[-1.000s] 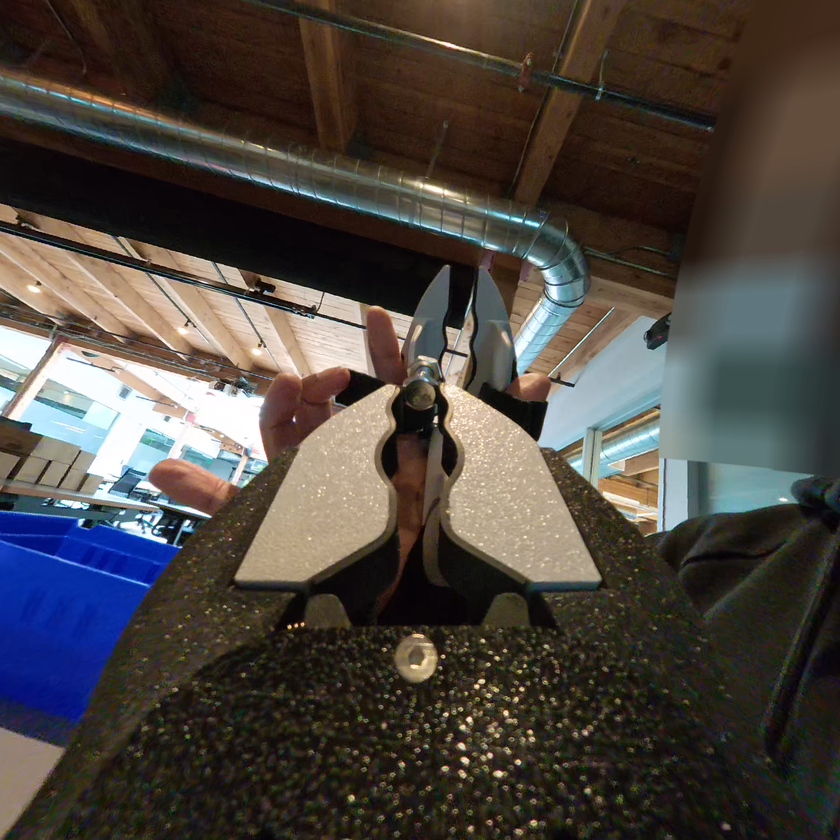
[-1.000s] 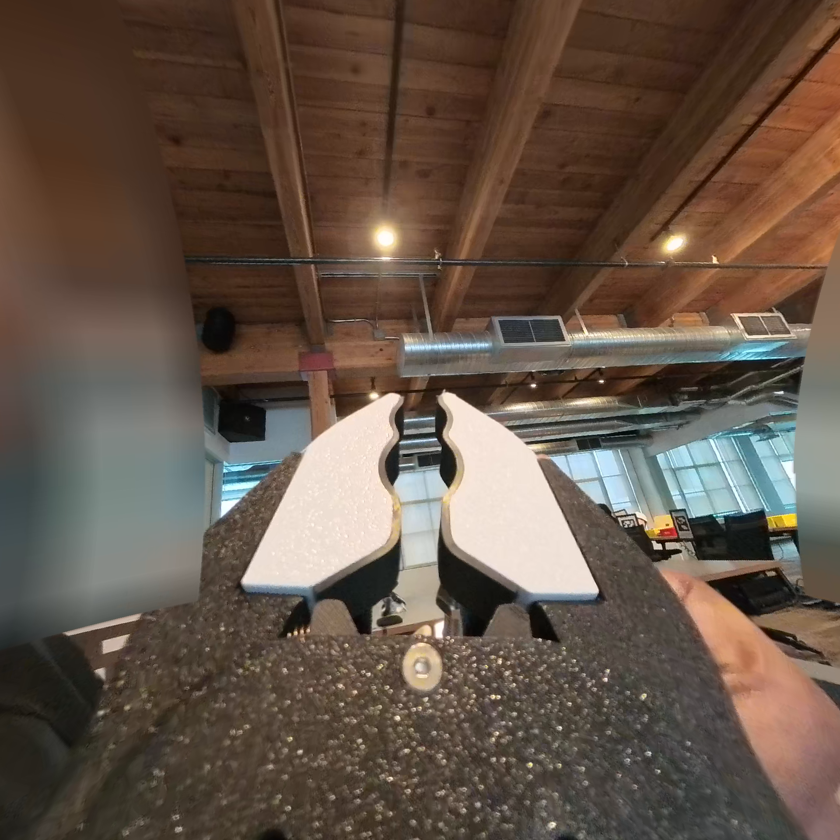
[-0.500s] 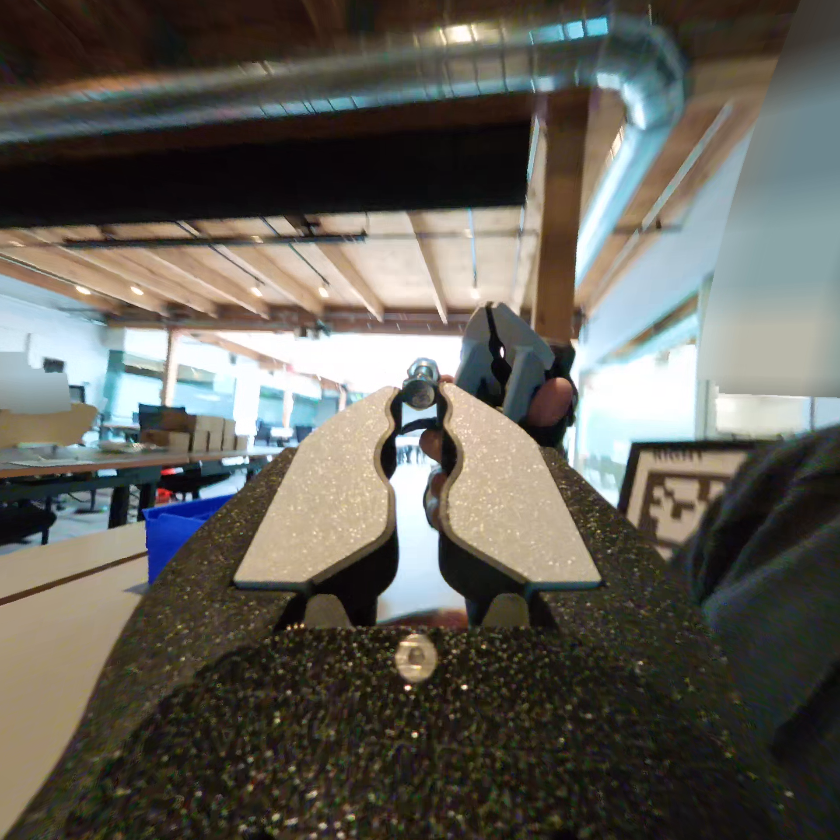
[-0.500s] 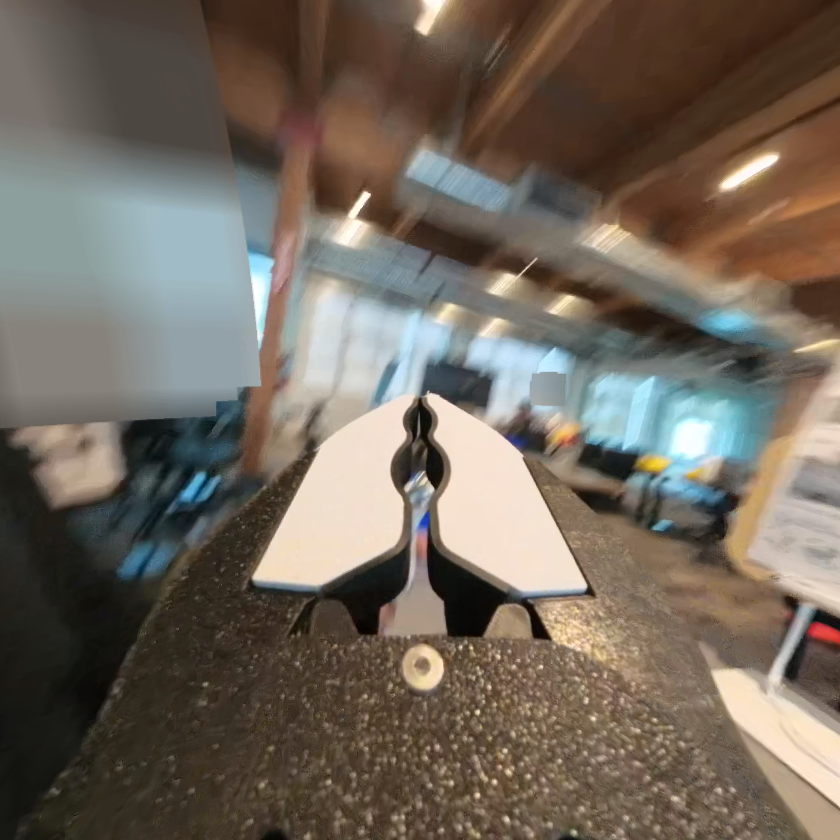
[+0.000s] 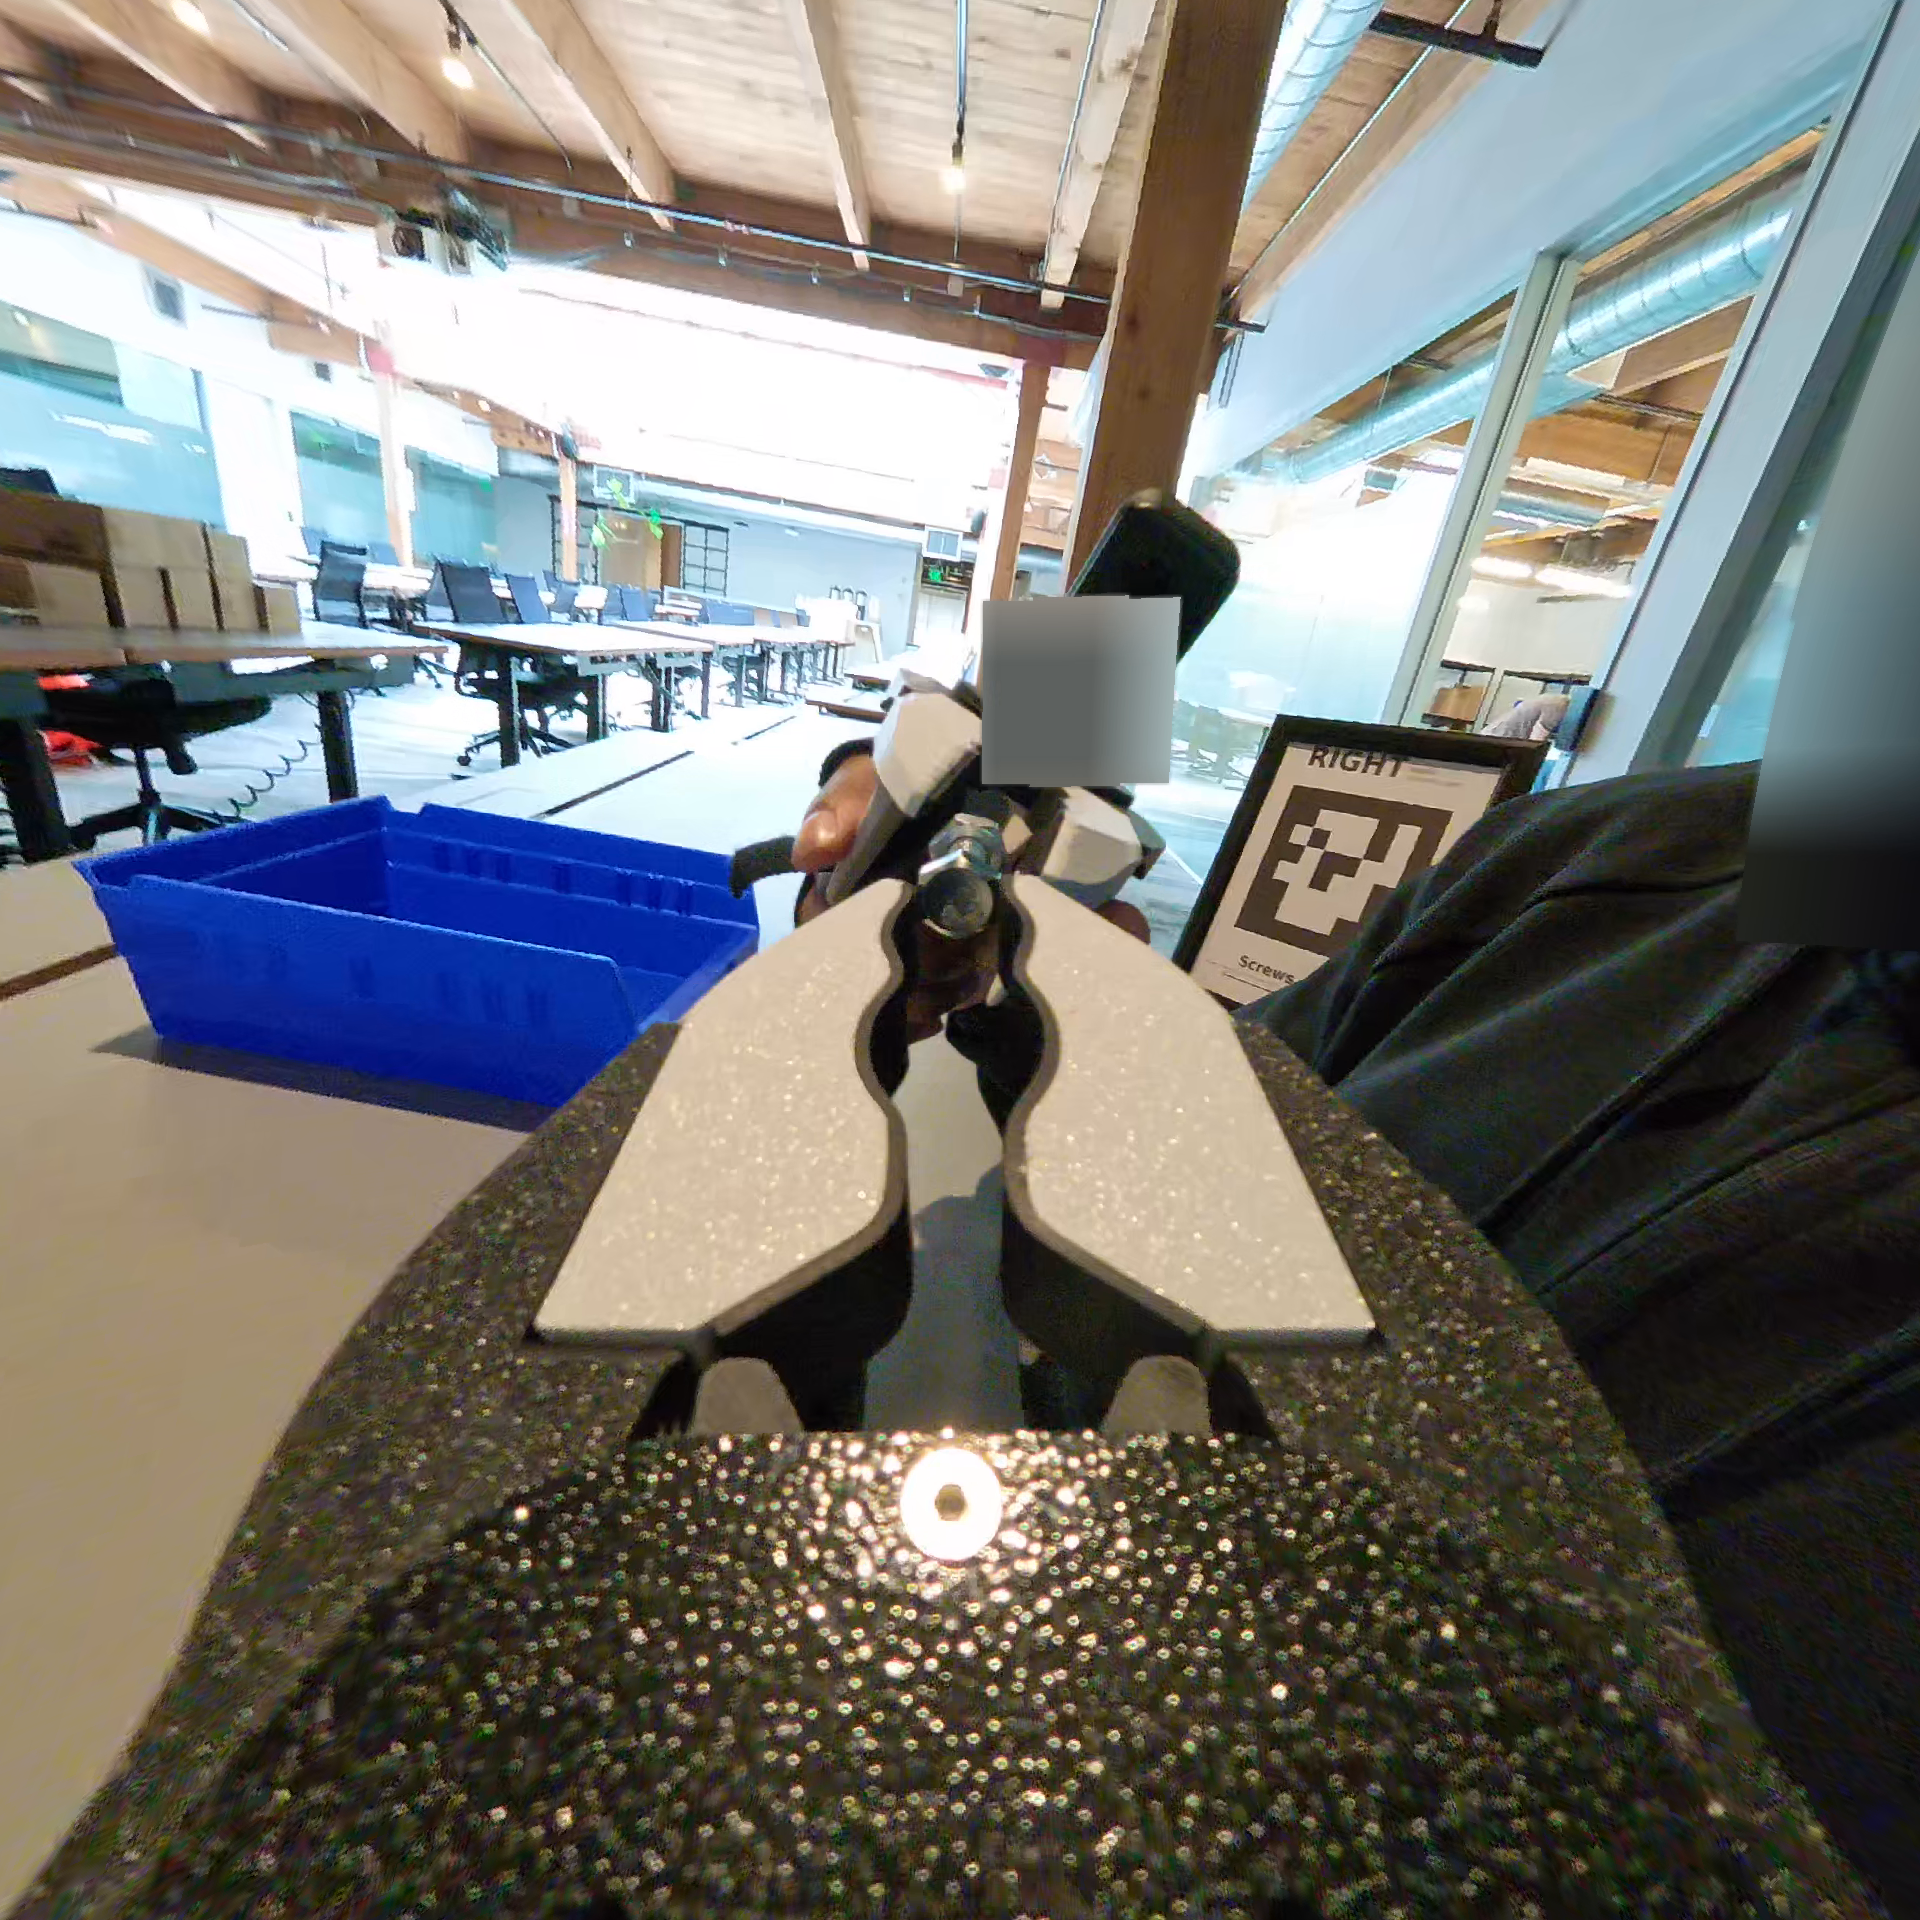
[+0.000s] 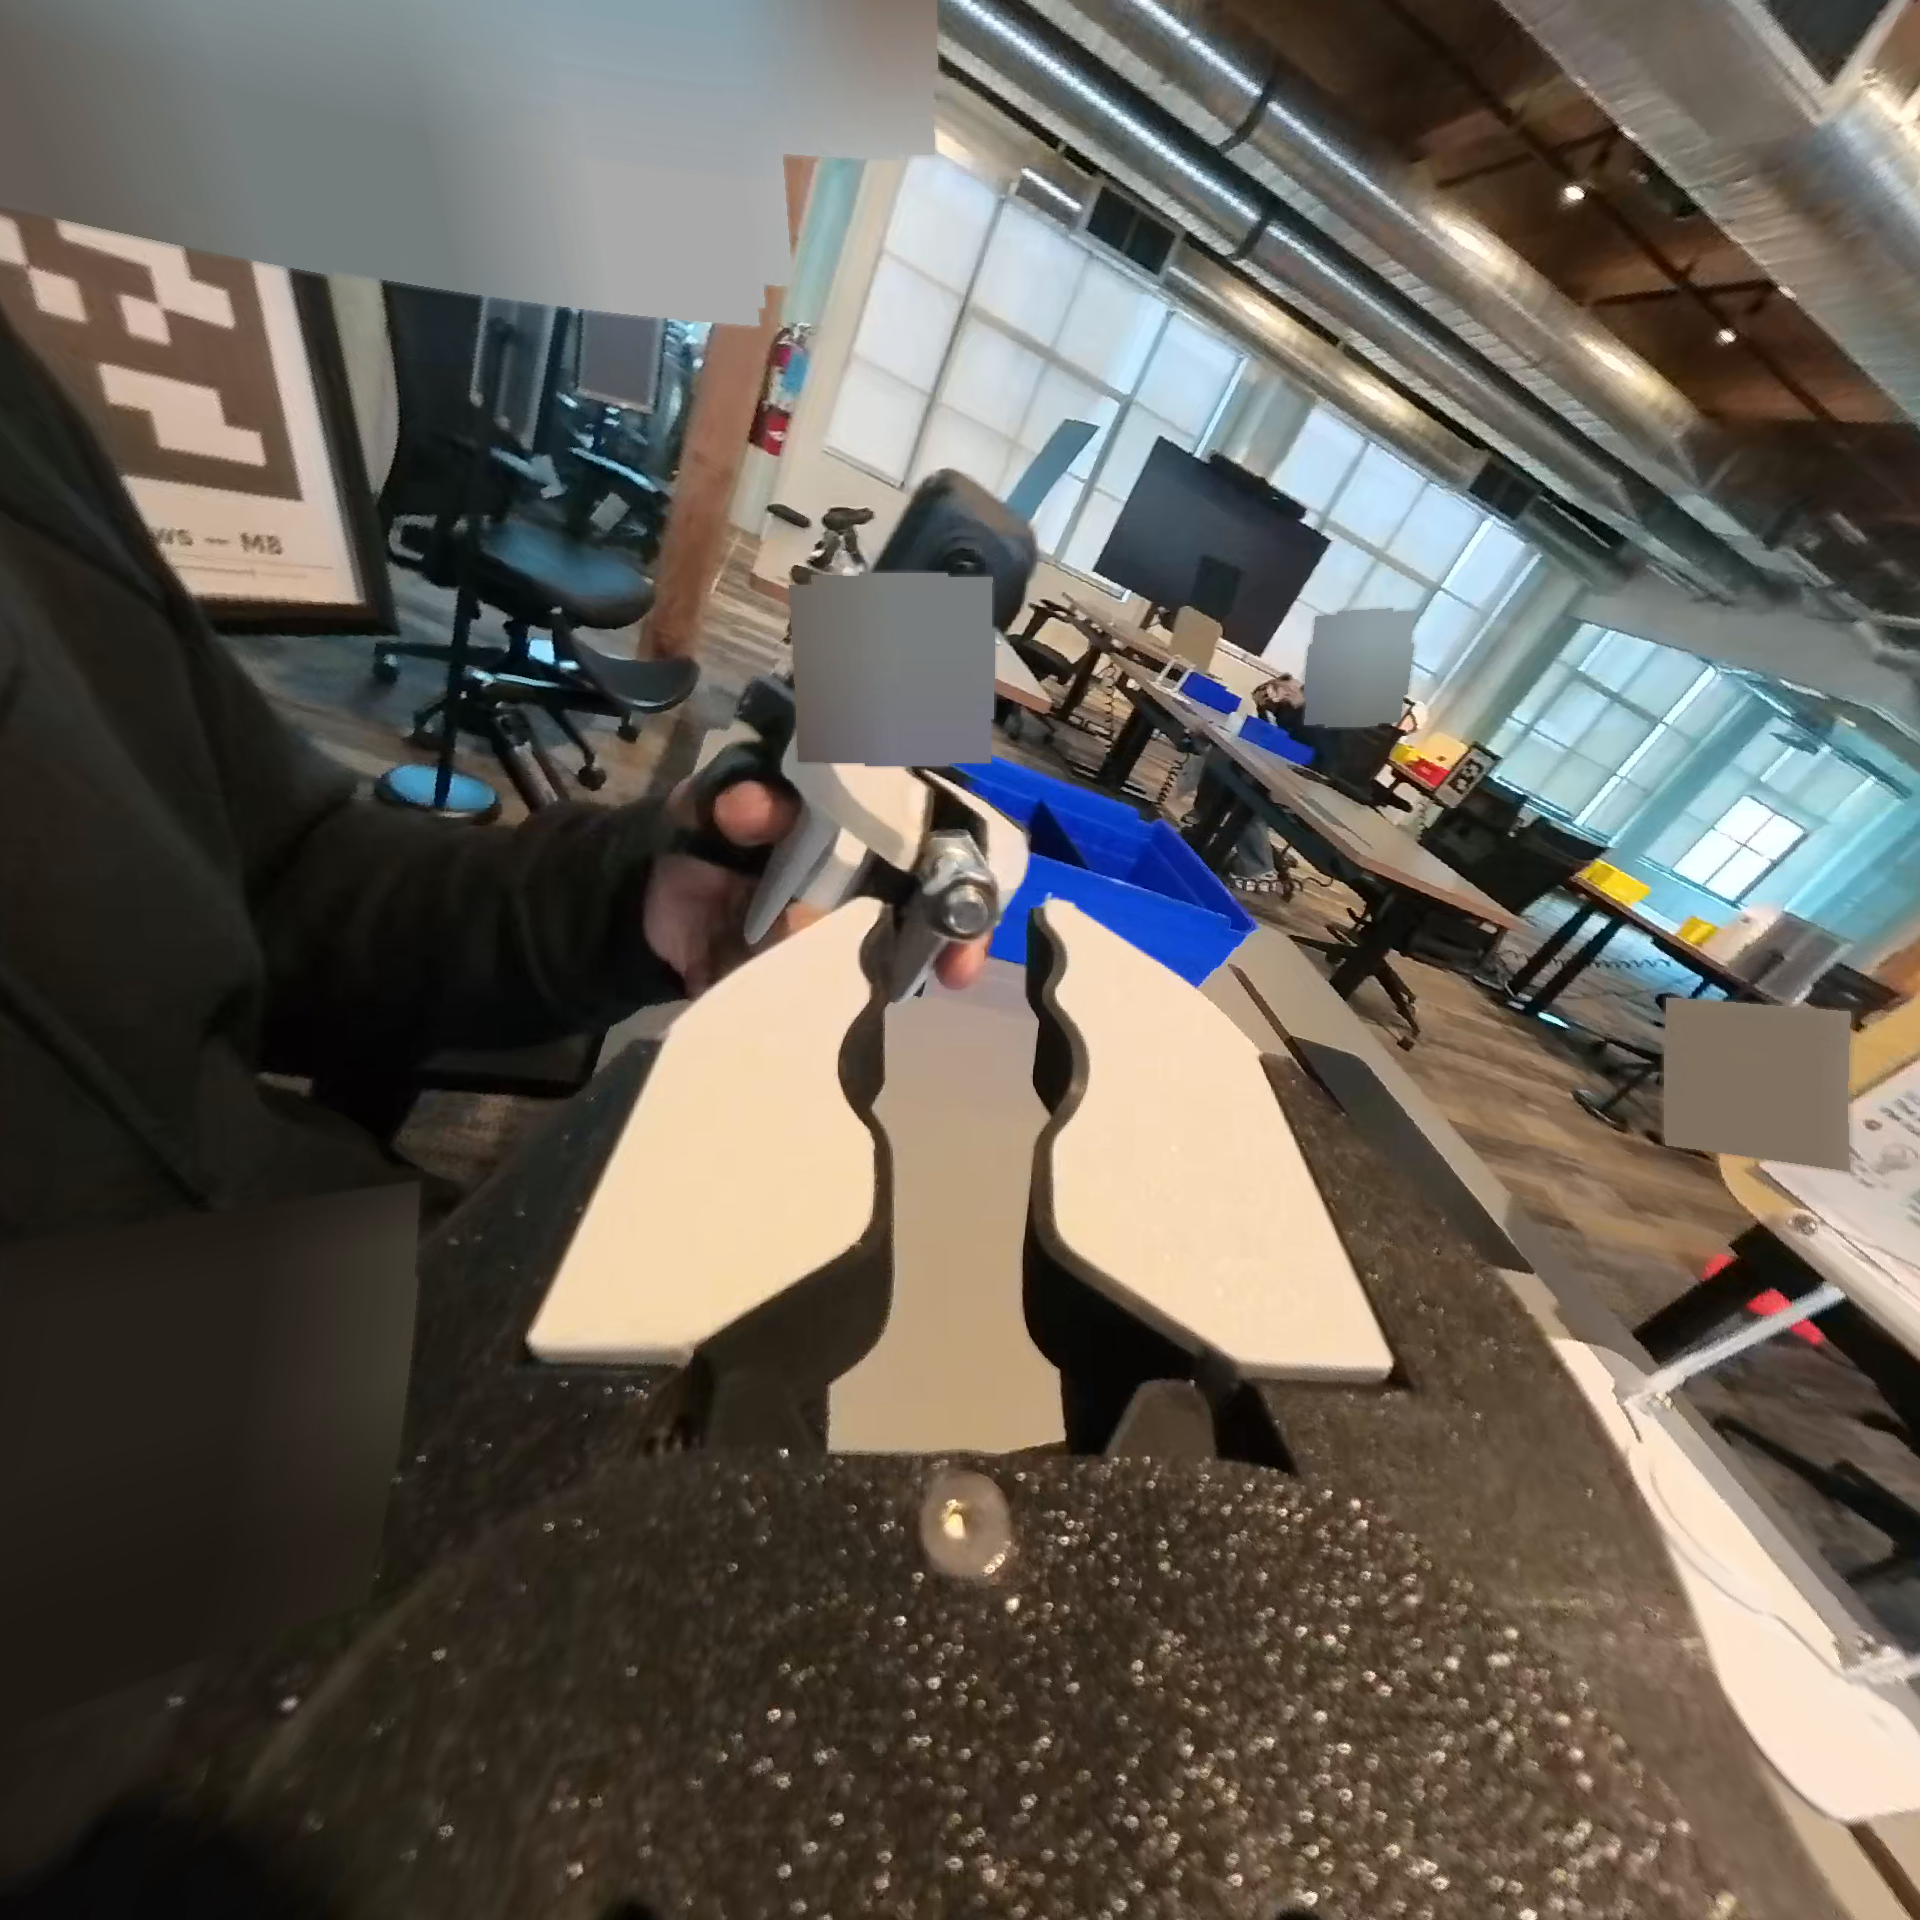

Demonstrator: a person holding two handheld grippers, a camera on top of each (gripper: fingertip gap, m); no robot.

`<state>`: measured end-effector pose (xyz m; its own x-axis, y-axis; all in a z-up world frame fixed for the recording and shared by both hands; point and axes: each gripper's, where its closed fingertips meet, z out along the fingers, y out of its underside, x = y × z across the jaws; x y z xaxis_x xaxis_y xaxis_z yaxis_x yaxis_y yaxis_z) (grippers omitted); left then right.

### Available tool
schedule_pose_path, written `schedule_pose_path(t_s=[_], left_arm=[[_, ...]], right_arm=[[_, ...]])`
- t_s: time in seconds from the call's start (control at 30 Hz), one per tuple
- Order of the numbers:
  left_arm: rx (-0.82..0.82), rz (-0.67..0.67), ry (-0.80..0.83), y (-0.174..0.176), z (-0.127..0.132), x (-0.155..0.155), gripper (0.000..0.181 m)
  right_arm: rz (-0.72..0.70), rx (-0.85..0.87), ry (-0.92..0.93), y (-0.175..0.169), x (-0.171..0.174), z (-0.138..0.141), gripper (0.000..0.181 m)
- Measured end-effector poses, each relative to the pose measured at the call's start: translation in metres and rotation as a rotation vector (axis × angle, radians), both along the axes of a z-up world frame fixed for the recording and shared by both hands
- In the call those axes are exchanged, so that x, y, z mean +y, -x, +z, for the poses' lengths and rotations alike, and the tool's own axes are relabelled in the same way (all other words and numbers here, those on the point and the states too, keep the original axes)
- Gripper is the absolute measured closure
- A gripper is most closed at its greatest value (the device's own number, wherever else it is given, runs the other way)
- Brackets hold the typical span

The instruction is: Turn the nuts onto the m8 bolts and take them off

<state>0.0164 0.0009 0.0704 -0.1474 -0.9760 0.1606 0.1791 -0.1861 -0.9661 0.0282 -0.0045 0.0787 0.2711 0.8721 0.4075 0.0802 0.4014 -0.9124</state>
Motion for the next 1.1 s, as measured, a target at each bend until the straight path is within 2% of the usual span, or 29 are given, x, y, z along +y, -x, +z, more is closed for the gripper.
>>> schedule_pose_path(t_s=[0.13, 0.23, 0.33, 0.4, 0.47, 0.53, 0.57, 0.7, 0.83, 0.93, 1.1], left_arm=[[0.014, -0.030, 0.008, -0.002, -0.002, -0.005, 0.168], [0.051, 0.002, -0.017, -0.005, -0.008, -0.002, 0.168], [0.069, 0.055, -0.083, -0.004, -0.011, 0.004, 0.168], [0.081, 0.142, -0.231, -0.001, -0.016, 0.012, 0.168], [0.092, 0.211, -0.352, 0.002, -0.021, 0.019, 0.168], [0.104, 0.253, -0.360, 0.003, -0.028, 0.031, 0.168], [0.105, 0.277, -0.340, 0.003, -0.032, 0.040, 0.168], [0.095, 0.297, -0.174, 0.003, -0.058, 0.075, 0.168], [0.124, 0.241, 0.041, 0.001, -0.089, 0.099, 0.168], [0.080, 0.187, 0.059, 0.004, -0.082, 0.094, 0.168], [0.046, -0.003, 0.207, 0.005, -0.080, 0.082, 0.168]], right_arm=[[-0.006, -0.033, -0.013, 0.005, 0.002, -0.008, 0.157], [-0.010, -0.031, -0.016, 0.008, 0.004, -0.010, 0.166], [-0.006, -0.012, 0.054, 0.010, 0.010, -0.012, 0.167], [0.036, 0.029, 0.227, 0.012, 0.016, -0.017, 0.167], [0.130, 0.101, 0.493, 0.015, 0.022, -0.022, 0.167], [0.193, 0.167, 0.661, 0.017, 0.033, -0.029, 0.167], [0.191, 0.196, 0.687, 0.017, 0.041, -0.033, 0.166], [0.074, 0.255, 0.590, 0.008, 0.078, -0.049, 0.133], [-0.076, 0.184, 0.429, 0.000, 0.100, -0.074, 0.121], [-0.128, 0.136, 0.262, 0.000, 0.096, -0.073, 0.124], [-0.086, 0.133, 0.161, 0.000, 0.080, -0.072, 0.136]])
